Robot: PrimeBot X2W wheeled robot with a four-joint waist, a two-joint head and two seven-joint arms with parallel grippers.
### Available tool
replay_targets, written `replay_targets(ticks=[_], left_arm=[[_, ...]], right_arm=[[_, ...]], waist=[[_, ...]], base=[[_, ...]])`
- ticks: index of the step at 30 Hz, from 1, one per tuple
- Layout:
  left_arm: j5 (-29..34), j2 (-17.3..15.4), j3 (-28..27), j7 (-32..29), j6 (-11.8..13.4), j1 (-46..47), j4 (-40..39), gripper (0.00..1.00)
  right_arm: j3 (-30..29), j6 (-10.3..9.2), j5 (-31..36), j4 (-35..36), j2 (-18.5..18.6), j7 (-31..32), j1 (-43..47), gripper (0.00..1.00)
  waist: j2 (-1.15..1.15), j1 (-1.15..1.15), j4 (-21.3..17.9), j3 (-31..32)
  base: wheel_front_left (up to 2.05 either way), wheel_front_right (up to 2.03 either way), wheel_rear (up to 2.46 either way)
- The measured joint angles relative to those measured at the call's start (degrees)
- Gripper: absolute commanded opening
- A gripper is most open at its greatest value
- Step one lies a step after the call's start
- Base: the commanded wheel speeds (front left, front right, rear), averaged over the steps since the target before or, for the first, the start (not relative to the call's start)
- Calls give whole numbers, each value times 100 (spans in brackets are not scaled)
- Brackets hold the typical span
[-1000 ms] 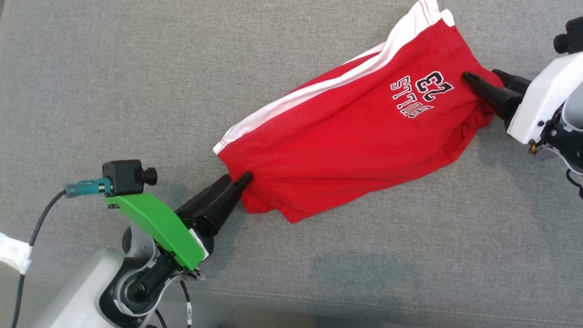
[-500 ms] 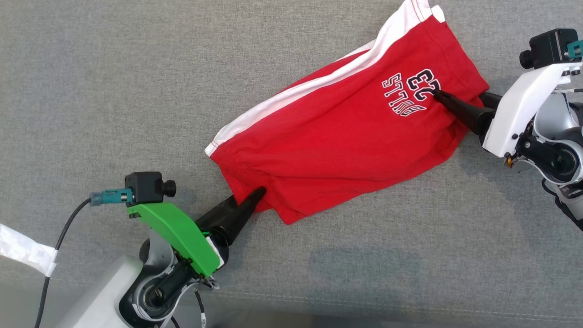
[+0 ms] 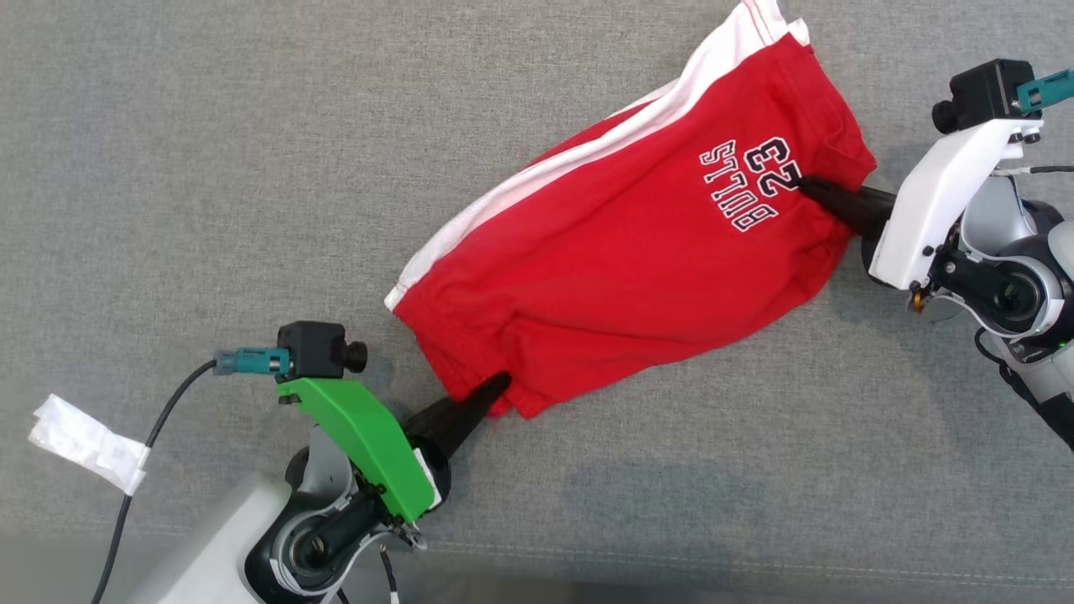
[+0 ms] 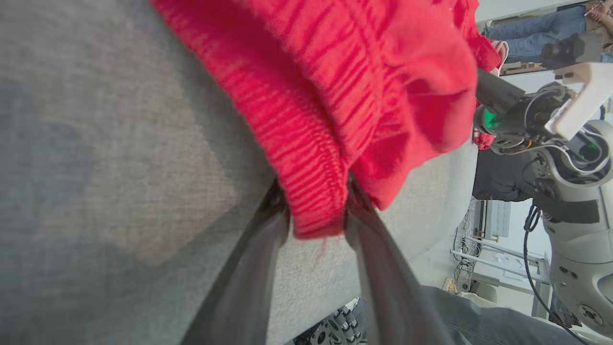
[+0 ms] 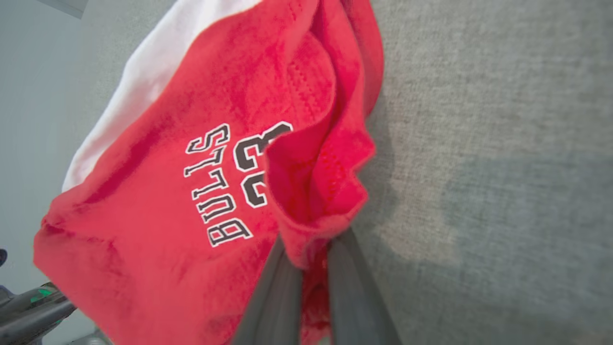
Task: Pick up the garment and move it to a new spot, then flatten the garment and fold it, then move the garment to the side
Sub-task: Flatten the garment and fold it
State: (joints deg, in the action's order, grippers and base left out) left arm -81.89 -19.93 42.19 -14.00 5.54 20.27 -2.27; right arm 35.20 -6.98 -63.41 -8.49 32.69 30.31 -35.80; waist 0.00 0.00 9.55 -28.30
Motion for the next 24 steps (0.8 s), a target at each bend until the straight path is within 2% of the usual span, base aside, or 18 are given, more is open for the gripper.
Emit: replay_targets(ticks=[5, 15, 24], left_arm=[[-142, -199, -46, -255, -149, 2, 18, 0], [-575, -1222, -192, -999, -605, -15, 11, 0], [-1132, -1906, -227, -1801, -658, -187, -47, 0]], right_arm=[[-270, 58, -375, -46, -132, -254, 367, 0], [-454, 213, -745, 165, -385, -793, 1363, 0], [-459, 237, -987, 695, -858, -1456, 2470, 0]], waist=[[0, 0, -70, 124], [0, 0, -307, 465], [0, 0, -709, 666]], base=[[0, 0, 0], [0, 0, 0], [0, 0, 0]])
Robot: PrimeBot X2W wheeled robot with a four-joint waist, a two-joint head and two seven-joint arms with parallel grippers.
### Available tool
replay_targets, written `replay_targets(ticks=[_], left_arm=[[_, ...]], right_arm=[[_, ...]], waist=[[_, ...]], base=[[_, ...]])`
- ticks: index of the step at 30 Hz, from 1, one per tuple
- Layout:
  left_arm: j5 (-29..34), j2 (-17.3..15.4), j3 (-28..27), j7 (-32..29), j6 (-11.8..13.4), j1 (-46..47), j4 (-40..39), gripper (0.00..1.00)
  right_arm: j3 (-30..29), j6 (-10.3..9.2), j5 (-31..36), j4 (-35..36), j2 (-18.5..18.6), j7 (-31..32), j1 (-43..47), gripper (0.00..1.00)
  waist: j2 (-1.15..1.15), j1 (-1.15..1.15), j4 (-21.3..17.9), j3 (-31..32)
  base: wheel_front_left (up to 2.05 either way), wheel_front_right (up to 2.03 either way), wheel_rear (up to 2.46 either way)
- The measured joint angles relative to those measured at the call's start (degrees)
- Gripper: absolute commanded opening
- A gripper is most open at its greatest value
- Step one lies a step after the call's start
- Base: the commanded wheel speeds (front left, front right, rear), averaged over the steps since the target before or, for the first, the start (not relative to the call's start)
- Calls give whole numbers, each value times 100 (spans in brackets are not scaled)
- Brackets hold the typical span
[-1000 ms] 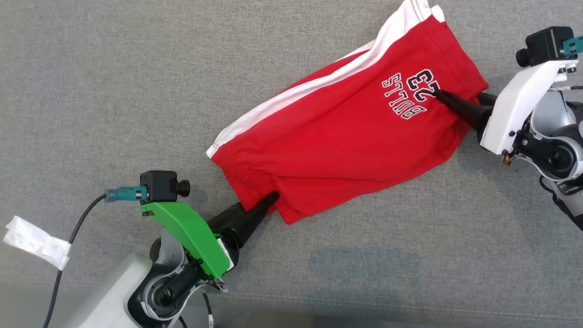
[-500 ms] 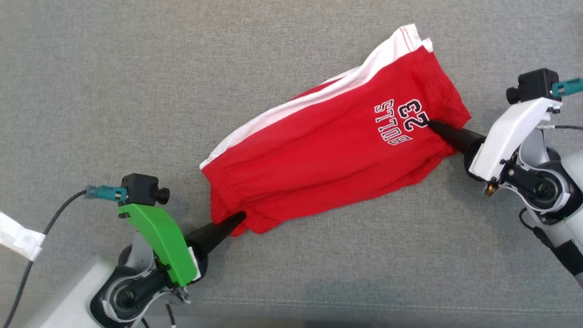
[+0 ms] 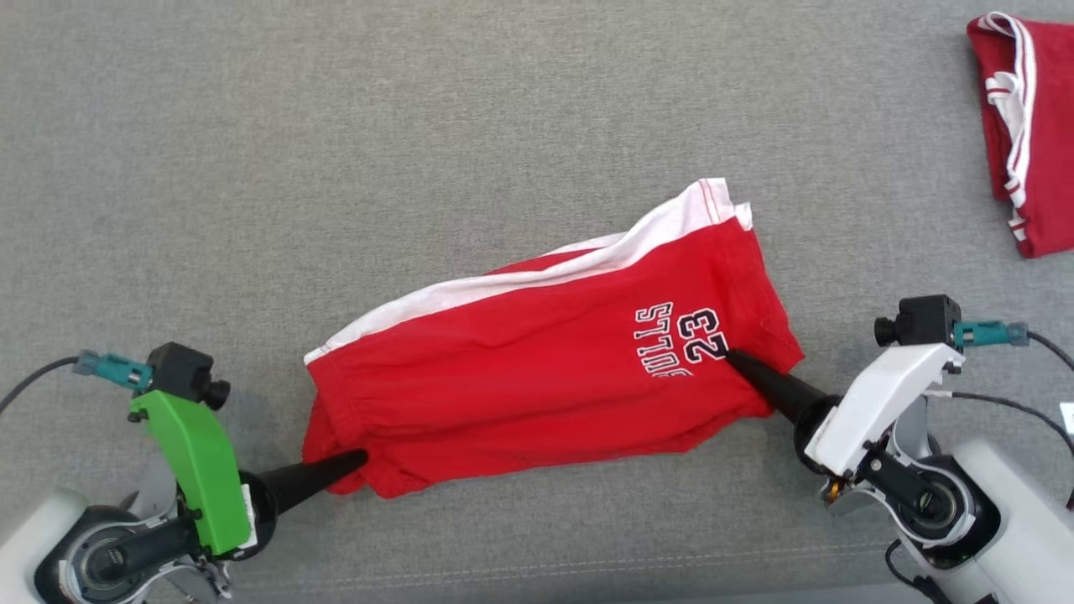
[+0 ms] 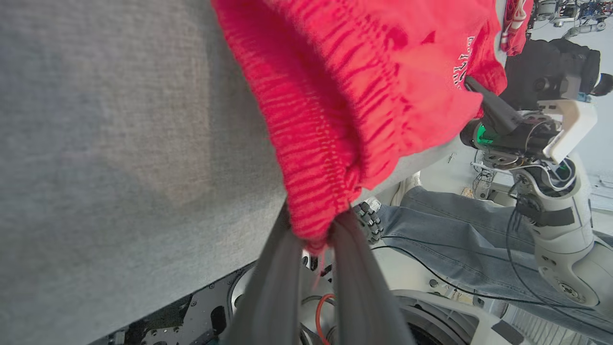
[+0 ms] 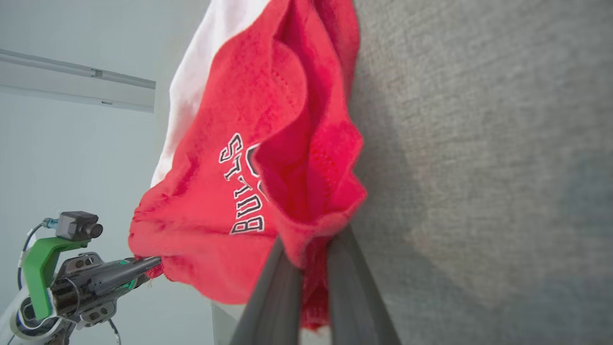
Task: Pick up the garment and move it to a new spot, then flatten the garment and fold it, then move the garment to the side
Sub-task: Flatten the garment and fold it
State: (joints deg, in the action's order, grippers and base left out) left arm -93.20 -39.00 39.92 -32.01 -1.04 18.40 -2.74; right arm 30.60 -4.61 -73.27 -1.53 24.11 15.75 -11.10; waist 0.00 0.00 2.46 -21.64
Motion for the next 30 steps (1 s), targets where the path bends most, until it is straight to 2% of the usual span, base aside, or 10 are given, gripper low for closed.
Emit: replay_targets(ticks=[7, 8, 10, 11, 12, 13, 15, 22, 28, 30], left_arm=[[-183, -552, -114, -361, 11, -4, 7, 0], [-166, -602, -119, -383, 11, -4, 10, 0], [-123, -669, -119, -403, 11, -4, 5, 0], [-114, -680, -118, -422, 11, -4, -1, 0], [-63, -687, -108, -425, 11, -4, -16, 11], [43, -694, -98, -425, 11, -4, -18, 34], [219, -702, -87, -403, 11, -4, -59, 100], [1277, -916, 78, 51, 14, -31, -272, 100], [2952, -1177, 177, 907, 536, -62, -304, 100], [3097, -1166, 87, 1118, 645, -62, -287, 100]], right_arm=[[176, -4, 97, 310, -214, -391, 515, 0], [210, -4, 133, 332, -234, -415, 556, 6], [278, -10, 259, 350, -231, -471, 598, 49], [294, -10, 358, 350, -214, -511, 596, 100], [296, -12, 446, 353, -182, -552, 595, 100], [274, -46, 508, 345, -127, -599, 595, 100], [203, -104, 633, 349, 12, -676, 592, 100], [32, -156, 772, 421, 138, -845, 580, 100], [-58, -185, 744, 115, 137, -865, 580, 100], [-57, -200, 738, 34, 132, -861, 581, 100]], waist=[[0, 0, -352, 75], [0, 0, -396, 80], [0, 0, -478, 90], [0, 0, -514, 94], [0, 0, -547, 100], [0, 0, -571, 108], [0, 0, -590, 141], [0, 0, -504, 308], [0, 0, -280, 468], [0, 0, -234, 496]], base=[[0, 0, 0], [0, 0, 0], [0, 0, 0], [0, 0, 0], [0, 0, 0], [0, 0, 0], [0, 0, 0], [0, 0, 0], [0, 0, 0], [0, 0, 0]])
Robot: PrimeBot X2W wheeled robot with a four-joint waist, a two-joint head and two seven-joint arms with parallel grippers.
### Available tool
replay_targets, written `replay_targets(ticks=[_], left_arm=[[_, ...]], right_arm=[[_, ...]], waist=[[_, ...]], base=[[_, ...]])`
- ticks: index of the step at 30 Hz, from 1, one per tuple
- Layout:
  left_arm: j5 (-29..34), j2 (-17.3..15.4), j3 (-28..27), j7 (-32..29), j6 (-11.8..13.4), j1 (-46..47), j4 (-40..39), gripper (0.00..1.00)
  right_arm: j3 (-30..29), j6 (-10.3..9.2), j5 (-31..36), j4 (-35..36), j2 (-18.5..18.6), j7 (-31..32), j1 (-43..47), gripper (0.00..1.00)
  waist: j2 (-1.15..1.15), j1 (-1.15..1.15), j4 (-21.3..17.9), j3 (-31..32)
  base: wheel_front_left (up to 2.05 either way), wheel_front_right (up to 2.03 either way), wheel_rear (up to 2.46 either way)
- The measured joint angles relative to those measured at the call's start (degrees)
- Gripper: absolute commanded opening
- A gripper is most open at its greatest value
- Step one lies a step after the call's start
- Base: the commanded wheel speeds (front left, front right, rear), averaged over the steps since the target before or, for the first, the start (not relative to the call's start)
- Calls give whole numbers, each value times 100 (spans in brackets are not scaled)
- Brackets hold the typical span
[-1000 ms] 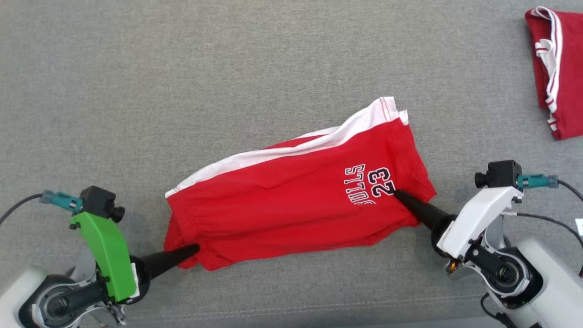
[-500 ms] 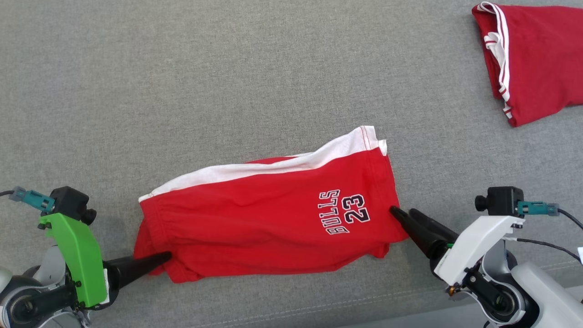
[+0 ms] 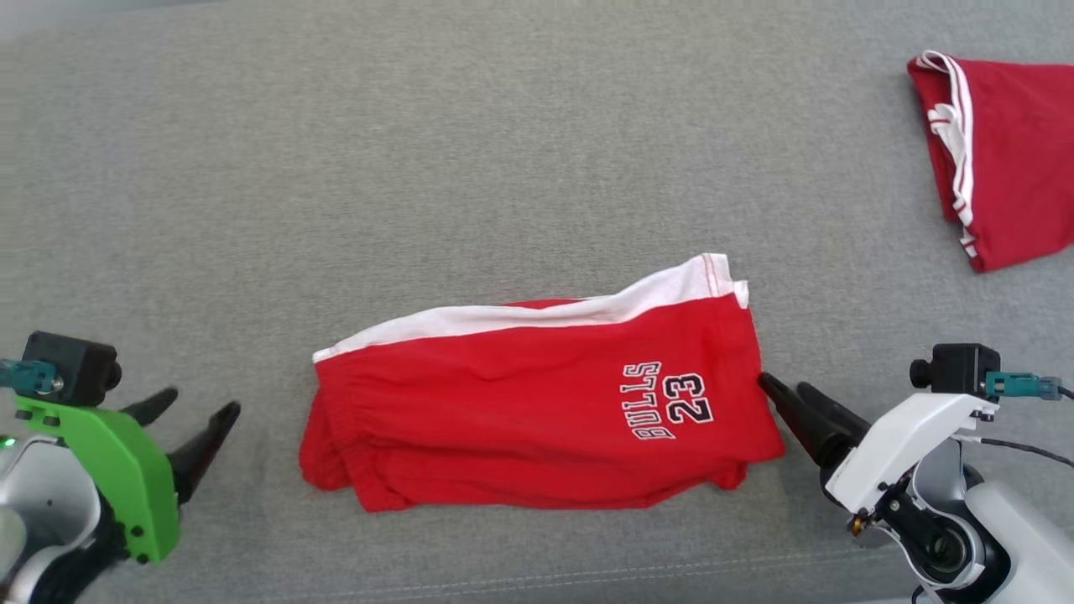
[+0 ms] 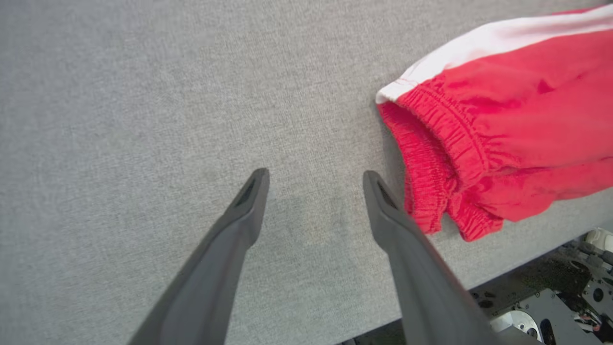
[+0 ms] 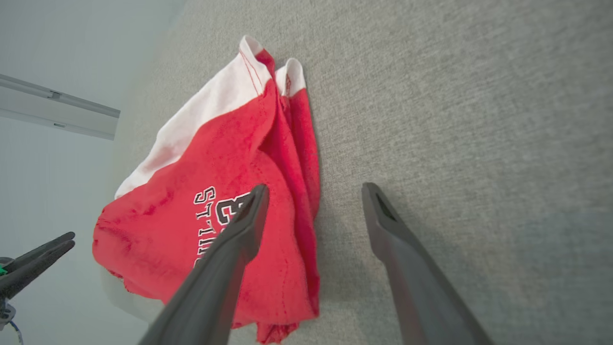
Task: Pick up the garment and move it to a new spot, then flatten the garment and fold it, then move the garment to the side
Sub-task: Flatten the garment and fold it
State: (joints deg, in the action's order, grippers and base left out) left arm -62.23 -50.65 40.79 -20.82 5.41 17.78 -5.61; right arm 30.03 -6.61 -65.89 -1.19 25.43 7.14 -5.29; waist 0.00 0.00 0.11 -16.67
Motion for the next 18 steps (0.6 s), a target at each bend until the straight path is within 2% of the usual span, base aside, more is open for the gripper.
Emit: replay_targets(ticks=[2, 7, 13, 14, 15, 16, 17, 18], left_arm=[[144, 155, -114, 403, 71, -4, -5, 100], [409, 831, -309, 1359, 167, -183, -22, 100], [808, 1369, -372, 2252, 169, -486, 12, 100], [911, 1438, -381, 2420, 169, -556, 20, 100], [980, 1512, -416, 2563, 169, -630, 41, 100], [1013, 1573, -444, 2692, 170, -709, 62, 100], [1066, 1610, -460, 2832, 169, -789, 67, 100], [1095, 1661, -519, 2966, 169, -873, 102, 100]], right_arm=[[11, -4, -37, -177, -13, 48, 0, 100], [34, -4, -116, -568, -69, 107, 2, 100], [136, -4, -318, -909, -430, 207, -1, 100], [163, -4, -353, -964, -486, 213, -1, 95], [174, -4, -383, -1028, -547, 230, -1, 50], [170, -4, -443, -1090, -611, 255, -1, 20], [164, 2, -504, -1136, -664, 257, 1, 0], [138, 4, -559, -1182, -723, 256, 1, 0]], waist=[[0, 0, 100, 60], [0, 0, 365, 234], [0, 0, 678, 525], [0, 0, 728, 580], [0, 0, 776, 638], [0, 0, 825, 698], [0, 0, 872, 757], [0, 0, 919, 815]], base=[[0, 0, 0], [0, 0, 0], [0, 0, 0], [0, 0, 0], [0, 0, 0], [0, 0, 0], [0, 0, 0], [0, 0, 0]])
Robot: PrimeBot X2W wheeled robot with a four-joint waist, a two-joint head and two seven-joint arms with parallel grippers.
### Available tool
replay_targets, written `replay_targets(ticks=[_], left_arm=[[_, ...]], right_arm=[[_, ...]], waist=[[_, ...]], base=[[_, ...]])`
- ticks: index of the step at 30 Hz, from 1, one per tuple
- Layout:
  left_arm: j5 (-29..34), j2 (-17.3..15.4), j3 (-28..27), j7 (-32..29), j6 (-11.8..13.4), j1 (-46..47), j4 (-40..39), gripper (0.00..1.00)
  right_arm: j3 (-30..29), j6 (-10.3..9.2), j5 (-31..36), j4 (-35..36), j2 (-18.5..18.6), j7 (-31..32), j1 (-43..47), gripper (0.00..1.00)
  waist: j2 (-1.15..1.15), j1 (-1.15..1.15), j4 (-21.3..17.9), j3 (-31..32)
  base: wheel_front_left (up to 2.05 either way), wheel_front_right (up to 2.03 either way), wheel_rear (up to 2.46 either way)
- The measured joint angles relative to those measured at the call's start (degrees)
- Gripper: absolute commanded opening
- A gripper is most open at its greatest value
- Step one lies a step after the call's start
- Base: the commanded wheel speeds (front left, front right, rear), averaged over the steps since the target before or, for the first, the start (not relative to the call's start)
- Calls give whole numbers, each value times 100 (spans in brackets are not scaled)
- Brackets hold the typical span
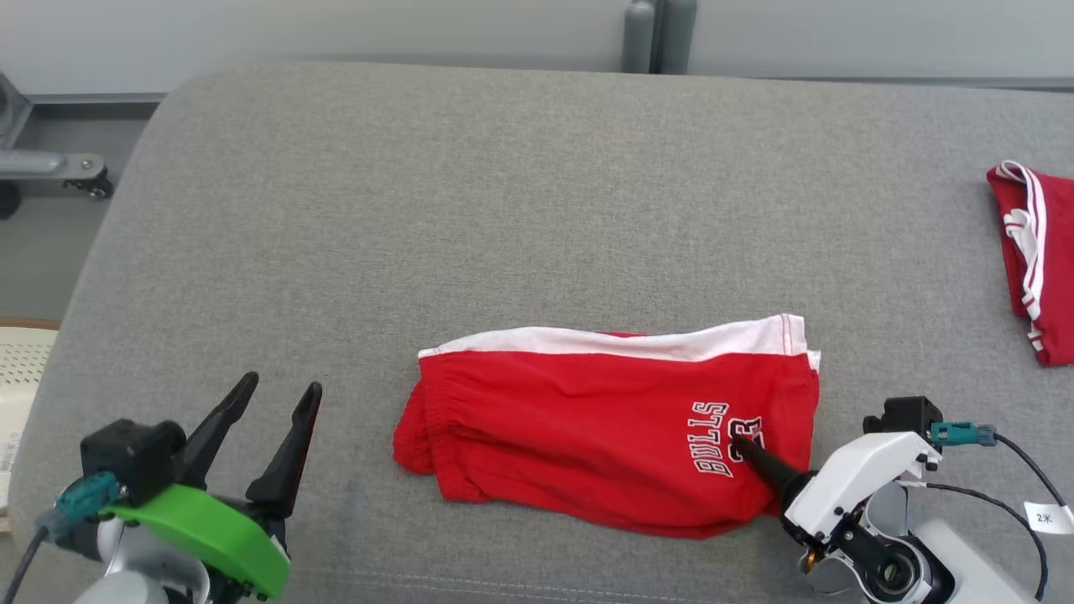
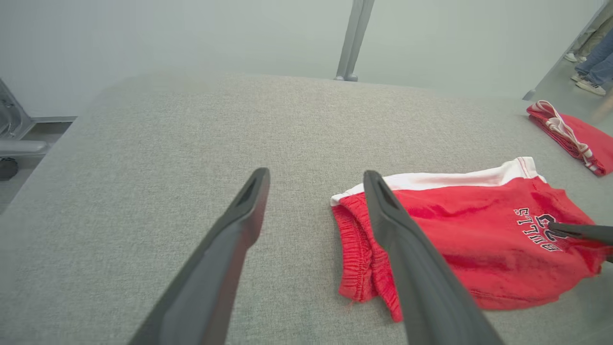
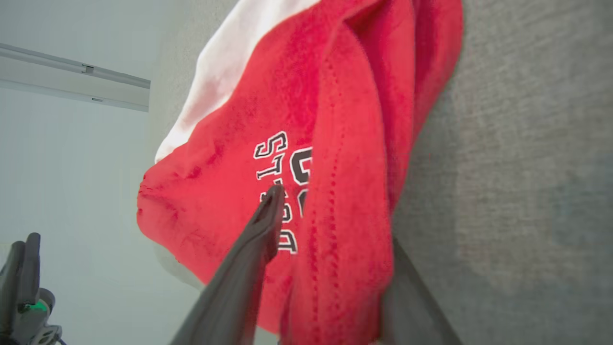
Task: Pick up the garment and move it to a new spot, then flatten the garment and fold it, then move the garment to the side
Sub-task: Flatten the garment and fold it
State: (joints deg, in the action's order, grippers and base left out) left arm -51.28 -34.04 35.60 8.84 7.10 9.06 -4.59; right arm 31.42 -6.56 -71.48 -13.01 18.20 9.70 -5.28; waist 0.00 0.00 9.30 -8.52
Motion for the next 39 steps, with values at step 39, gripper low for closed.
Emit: replay_targets(ticks=[39], left_arm=[[933, 886, -728, 541, 1, -1290, 215, 100]], right_arm=[[196, 477, 565, 2046, 1189, 594, 119, 0]], waist=[[0, 0, 383, 497]], base=[[0, 0, 0]])
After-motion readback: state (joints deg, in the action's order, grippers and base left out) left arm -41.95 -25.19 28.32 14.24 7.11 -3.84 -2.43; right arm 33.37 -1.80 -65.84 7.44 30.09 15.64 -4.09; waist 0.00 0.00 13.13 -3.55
